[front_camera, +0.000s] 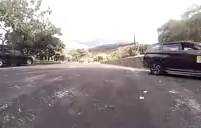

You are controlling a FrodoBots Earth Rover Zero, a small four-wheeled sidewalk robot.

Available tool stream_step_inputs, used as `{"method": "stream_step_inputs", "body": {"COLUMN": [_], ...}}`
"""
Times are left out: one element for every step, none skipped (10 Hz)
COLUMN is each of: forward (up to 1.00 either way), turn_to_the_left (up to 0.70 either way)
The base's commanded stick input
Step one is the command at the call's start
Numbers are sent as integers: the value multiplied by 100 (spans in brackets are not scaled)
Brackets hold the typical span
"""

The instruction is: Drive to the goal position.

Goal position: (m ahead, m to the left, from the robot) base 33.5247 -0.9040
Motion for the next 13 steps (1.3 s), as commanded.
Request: {"method": "stream_step_inputs", "body": {"forward": [100,100,100,100,100,100,100,100,100,100,100,100,100], "turn_to_the_left": [0,0,0,0,0,0,0,0,0,0,0,-26,-24]}}
